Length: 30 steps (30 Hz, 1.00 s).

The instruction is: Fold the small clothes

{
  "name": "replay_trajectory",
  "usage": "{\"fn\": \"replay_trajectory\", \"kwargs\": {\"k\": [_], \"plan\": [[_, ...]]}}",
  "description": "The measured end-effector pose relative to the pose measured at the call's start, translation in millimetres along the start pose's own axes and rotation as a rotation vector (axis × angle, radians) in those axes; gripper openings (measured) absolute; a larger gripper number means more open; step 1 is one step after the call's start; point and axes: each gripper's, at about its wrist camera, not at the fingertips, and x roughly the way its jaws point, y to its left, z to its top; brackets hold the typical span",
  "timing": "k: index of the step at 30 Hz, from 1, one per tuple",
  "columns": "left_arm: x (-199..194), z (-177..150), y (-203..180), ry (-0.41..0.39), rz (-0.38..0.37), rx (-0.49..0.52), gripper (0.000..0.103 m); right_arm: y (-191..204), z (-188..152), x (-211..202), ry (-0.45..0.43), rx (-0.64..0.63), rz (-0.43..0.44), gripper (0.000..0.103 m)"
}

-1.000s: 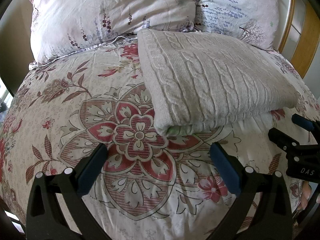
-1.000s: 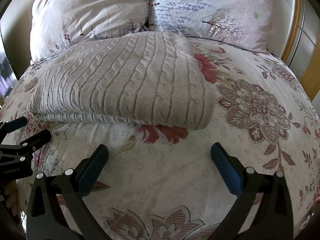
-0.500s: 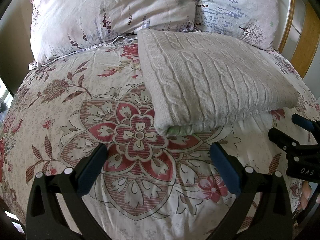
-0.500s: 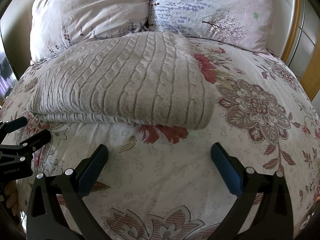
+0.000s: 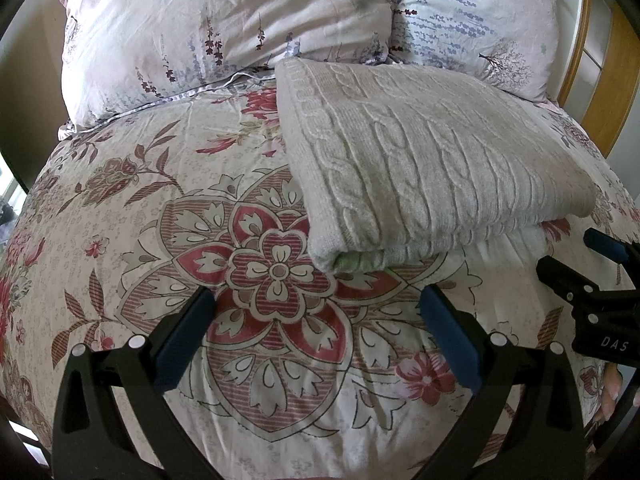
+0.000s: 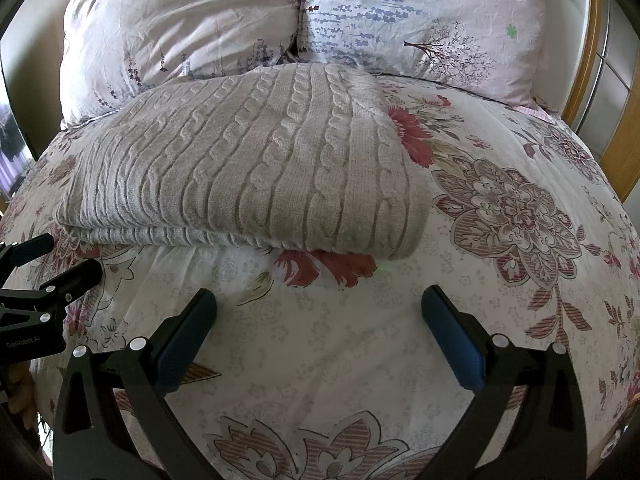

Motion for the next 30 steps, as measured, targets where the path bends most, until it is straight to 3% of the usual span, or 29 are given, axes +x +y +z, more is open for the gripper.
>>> {"fn": "replay_trajectory", "kwargs": {"k": [30], "plan": [[-0.2,-0.5,-0.4,0.0,0.001,-0.001,0.101,0.1,-0.1,0.1,-0.001,0.001,0.0,0.102]]}}
